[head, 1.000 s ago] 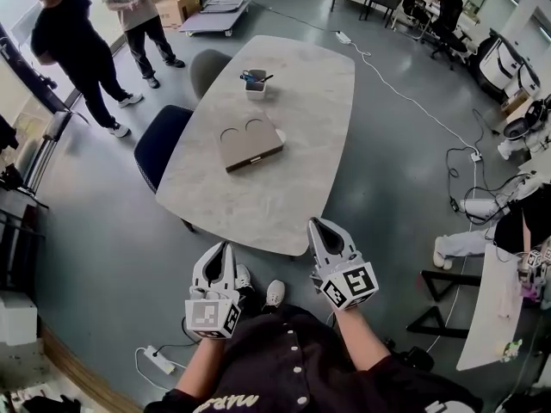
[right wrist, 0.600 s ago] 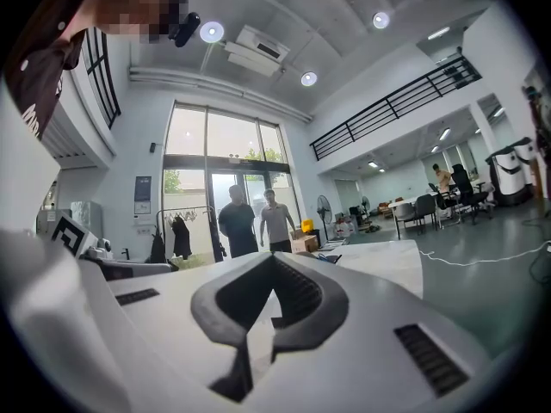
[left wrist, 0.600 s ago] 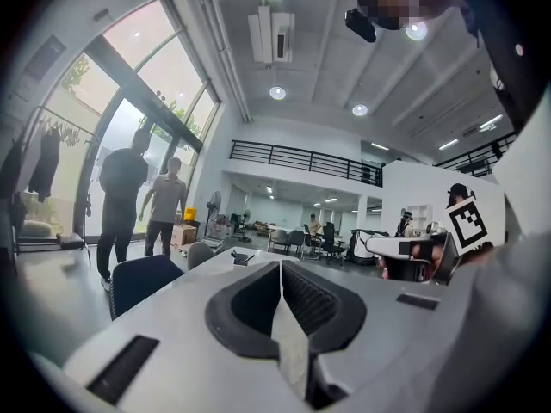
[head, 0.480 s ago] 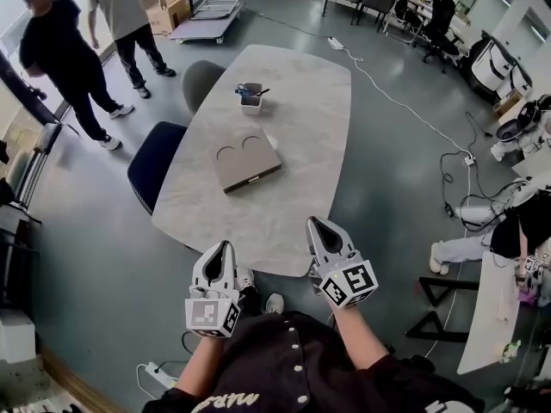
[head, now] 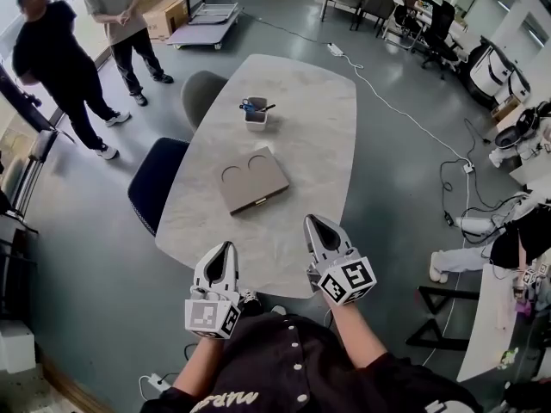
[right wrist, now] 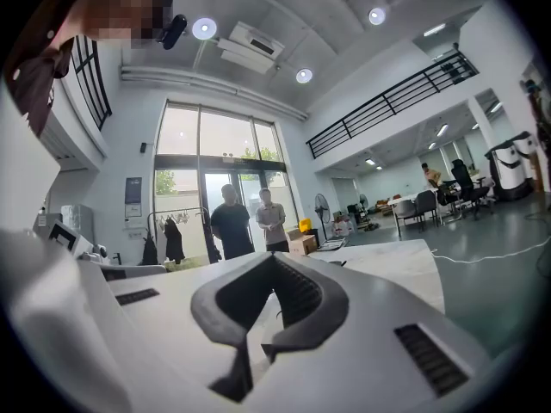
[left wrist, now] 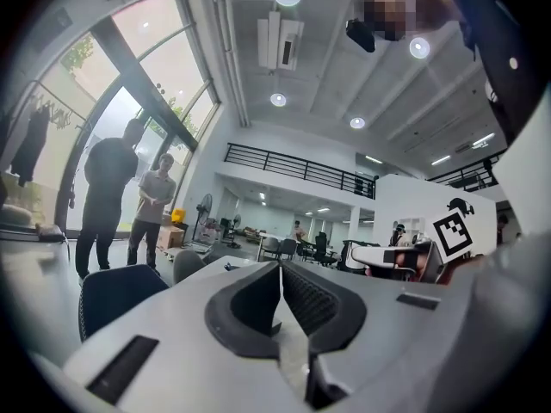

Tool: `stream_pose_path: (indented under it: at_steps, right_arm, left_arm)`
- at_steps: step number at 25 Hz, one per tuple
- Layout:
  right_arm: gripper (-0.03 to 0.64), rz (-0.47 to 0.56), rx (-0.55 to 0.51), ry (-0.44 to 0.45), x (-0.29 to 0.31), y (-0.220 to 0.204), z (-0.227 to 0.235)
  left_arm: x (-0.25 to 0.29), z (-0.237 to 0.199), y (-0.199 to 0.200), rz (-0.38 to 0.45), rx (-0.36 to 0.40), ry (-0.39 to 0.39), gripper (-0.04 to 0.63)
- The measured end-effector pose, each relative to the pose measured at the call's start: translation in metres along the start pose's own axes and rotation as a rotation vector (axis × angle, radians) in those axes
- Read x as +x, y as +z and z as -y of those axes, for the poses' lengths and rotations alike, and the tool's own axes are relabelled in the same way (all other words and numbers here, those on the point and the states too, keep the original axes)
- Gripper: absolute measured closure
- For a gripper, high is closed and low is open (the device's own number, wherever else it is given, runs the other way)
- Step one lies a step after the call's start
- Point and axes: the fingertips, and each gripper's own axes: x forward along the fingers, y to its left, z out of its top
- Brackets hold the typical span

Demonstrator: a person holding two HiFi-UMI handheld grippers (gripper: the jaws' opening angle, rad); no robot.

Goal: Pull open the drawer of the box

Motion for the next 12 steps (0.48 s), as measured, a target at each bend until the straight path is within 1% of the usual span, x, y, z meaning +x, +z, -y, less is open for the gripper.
stream_pose_path:
  at_steps: [6,9,12]
  right_arm:
    - [0.621,-0.053,0.113,0.009,0.032,-0.028,0.008]
    - [0.62,-0.096,0.146,0.03,0.051,-0.052,0.012]
    - [0.62,-0.151,0.207,0.017,0.069,-0.082,0.02]
  left_arm:
    - [0.014,-0.01,-0.013,-0.046,-0.039,-0.037,0.577]
    - [0.023,-0.012,-0.021,-0.065,-0.049,-0.059,0.577]
    - [0.031,-0.017,-0.033,-0.096,-0.067,-0.062,0.577]
